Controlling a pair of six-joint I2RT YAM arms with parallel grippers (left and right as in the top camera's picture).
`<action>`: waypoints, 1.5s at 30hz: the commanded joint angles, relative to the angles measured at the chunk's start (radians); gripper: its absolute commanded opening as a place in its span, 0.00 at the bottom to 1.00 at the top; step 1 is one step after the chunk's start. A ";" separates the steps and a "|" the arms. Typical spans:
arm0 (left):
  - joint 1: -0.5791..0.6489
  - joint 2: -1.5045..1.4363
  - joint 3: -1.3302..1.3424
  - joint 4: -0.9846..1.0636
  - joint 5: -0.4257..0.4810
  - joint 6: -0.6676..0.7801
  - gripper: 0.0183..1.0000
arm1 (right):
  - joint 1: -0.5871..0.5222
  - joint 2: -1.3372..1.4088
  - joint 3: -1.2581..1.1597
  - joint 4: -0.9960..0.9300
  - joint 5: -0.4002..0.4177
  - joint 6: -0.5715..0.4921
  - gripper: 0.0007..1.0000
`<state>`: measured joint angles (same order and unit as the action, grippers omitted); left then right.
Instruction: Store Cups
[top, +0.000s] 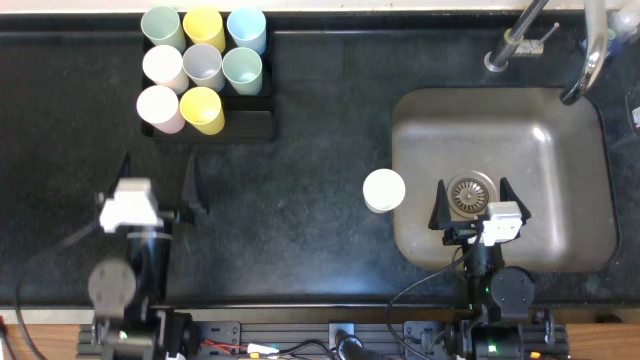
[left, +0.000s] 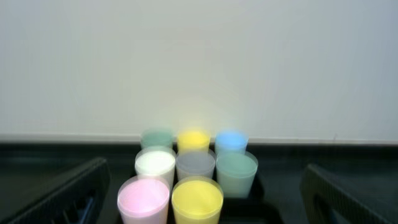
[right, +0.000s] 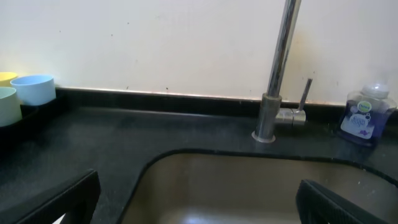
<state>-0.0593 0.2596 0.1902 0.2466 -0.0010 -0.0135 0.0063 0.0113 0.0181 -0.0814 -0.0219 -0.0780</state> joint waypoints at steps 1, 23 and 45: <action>-0.002 -0.171 -0.047 -0.098 0.051 0.072 1.00 | -0.007 -0.007 -0.013 0.006 -0.004 0.008 1.00; -0.002 -0.257 -0.182 -0.325 0.045 0.096 1.00 | -0.007 -0.007 -0.013 0.006 -0.004 0.008 1.00; -0.002 -0.257 -0.182 -0.326 0.045 0.096 1.00 | -0.007 -0.007 -0.013 0.006 -0.004 0.008 1.00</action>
<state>-0.0593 0.0132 0.0143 -0.0822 0.0345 0.0628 0.0059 0.0113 0.0181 -0.0807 -0.0219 -0.0784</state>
